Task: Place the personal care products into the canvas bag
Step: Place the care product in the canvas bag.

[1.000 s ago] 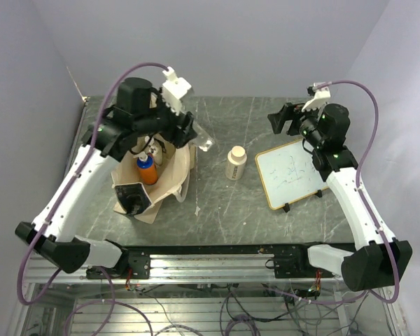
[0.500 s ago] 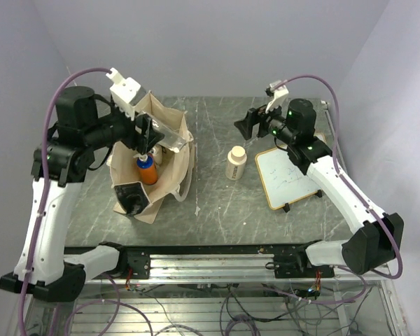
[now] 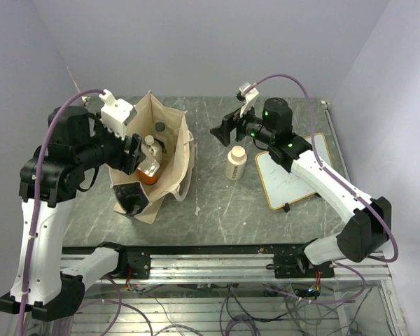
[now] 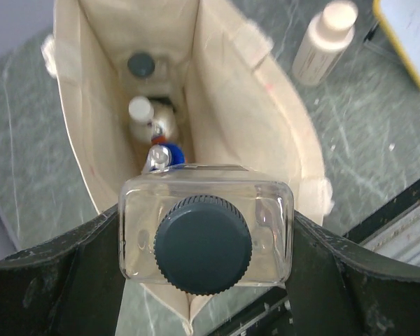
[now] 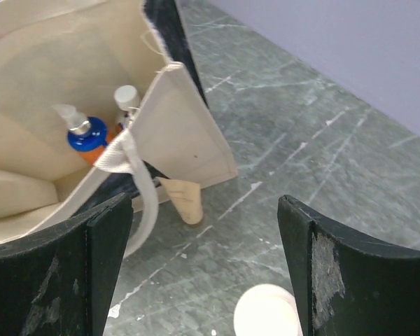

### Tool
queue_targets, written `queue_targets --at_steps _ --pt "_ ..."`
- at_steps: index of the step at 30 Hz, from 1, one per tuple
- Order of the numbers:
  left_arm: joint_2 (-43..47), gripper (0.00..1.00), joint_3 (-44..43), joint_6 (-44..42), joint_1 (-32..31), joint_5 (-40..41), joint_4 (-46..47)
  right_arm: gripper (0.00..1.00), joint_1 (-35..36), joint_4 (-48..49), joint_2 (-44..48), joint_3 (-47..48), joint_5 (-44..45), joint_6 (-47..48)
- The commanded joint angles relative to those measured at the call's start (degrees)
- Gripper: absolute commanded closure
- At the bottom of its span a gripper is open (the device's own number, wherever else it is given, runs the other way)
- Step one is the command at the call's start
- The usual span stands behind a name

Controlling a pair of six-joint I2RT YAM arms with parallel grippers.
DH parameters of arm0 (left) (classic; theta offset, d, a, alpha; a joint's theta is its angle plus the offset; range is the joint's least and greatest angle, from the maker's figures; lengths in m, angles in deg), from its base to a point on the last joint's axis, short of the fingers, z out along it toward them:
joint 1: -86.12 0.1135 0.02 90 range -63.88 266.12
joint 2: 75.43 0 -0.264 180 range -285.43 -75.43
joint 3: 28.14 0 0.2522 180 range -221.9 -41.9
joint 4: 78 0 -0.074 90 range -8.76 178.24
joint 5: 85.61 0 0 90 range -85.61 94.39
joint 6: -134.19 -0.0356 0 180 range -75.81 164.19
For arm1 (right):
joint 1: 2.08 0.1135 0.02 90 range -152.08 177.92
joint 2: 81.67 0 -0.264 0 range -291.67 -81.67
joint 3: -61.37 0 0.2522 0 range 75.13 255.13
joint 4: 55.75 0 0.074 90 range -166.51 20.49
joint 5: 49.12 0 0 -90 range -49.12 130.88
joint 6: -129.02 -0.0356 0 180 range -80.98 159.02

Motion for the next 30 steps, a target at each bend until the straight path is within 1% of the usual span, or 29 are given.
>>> queue_targets --at_steps 1,5,8,10,14,16,20,24,30 --pt "2.1 0.93 1.7 -0.6 0.6 6.6 -1.1 0.16 2.6 4.0 -0.3 0.8 -2.6 2.2" --pt "2.1 0.93 5.1 1.2 1.3 9.8 -0.4 0.16 5.5 4.4 0.3 -0.9 -5.2 6.0" --pt "1.8 0.93 9.0 2.7 1.4 11.4 1.3 0.16 6.6 2.5 1.0 -1.3 -10.0 10.1" --pt "1.8 0.93 11.6 2.9 1.4 10.5 3.4 0.16 7.1 -0.4 1.1 -0.6 -13.8 13.8" --pt "1.4 0.93 15.0 3.9 1.4 10.4 7.1 0.16 9.7 -11.7 -0.4 4.5 -19.3 23.5" --pt "0.8 0.93 16.3 4.1 1.4 10.8 8.5 0.16 11.7 -16.5 -1.6 7.1 -20.5 28.5" --pt "-0.4 0.93 18.6 4.0 1.4 12.2 11.5 0.16 17.1 -22.3 -4.2 11.3 -21.1 33.5" --pt "-0.5 0.93 21.3 5.3 1.4 12.9 14.5 0.16 20.8 -24.9 -7.2 14.3 -22.2 36.2" --pt "1.0 0.93 22.5 6.1 1.4 12.8 14.0 0.19 23.0 -29.1 -12.8 17.7 -24.6 40.6"
